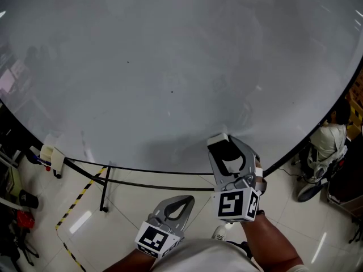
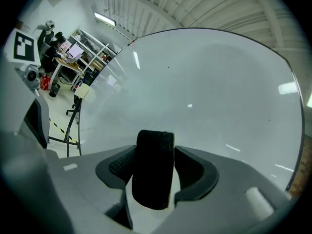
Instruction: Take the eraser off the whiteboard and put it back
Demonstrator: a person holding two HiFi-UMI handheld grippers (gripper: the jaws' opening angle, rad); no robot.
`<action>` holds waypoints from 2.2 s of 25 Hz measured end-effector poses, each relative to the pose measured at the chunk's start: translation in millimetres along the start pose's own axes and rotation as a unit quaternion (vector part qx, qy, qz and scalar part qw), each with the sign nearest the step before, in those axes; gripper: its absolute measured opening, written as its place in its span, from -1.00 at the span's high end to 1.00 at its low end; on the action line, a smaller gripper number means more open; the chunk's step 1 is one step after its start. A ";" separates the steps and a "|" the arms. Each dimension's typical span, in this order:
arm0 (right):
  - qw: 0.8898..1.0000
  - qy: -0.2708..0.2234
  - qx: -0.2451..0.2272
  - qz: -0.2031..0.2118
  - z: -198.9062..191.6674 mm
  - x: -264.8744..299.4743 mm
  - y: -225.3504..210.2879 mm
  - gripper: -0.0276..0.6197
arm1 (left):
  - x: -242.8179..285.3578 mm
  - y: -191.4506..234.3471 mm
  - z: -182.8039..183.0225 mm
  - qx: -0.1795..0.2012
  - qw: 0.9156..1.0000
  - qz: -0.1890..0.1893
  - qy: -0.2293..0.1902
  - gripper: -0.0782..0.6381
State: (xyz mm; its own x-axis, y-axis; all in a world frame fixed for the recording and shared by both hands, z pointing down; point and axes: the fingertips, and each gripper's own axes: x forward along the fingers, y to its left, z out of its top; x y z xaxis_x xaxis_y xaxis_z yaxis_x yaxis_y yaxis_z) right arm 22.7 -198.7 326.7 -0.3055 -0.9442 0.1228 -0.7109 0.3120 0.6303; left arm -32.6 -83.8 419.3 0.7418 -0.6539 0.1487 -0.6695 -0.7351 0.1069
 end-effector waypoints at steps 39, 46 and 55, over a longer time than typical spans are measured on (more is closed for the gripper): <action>1.000 -0.018 0.013 -0.001 -7.5 -48.1 3.1 0.20 | 1.6 -18.8 -2.2 0.001 1.000 -0.011 0.007 0.73; 0.988 -0.054 0.118 0.086 -17.4 -67.7 22.3 0.91 | 2.1 -16.6 1.8 -0.013 1.000 -0.007 0.001 0.73; 0.968 -0.057 0.215 0.118 -37.6 -90.5 31.2 0.91 | 3.8 -19.4 7.6 -0.003 1.000 -0.003 -0.002 0.73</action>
State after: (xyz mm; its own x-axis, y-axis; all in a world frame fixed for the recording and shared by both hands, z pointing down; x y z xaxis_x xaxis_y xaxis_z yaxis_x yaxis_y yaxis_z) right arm 52.0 -107.5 364.0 -0.5422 -0.8310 0.1242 -0.8030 0.5560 0.2144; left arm -16.5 -73.4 410.3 0.7455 -0.6510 0.1432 -0.6658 -0.7376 0.1129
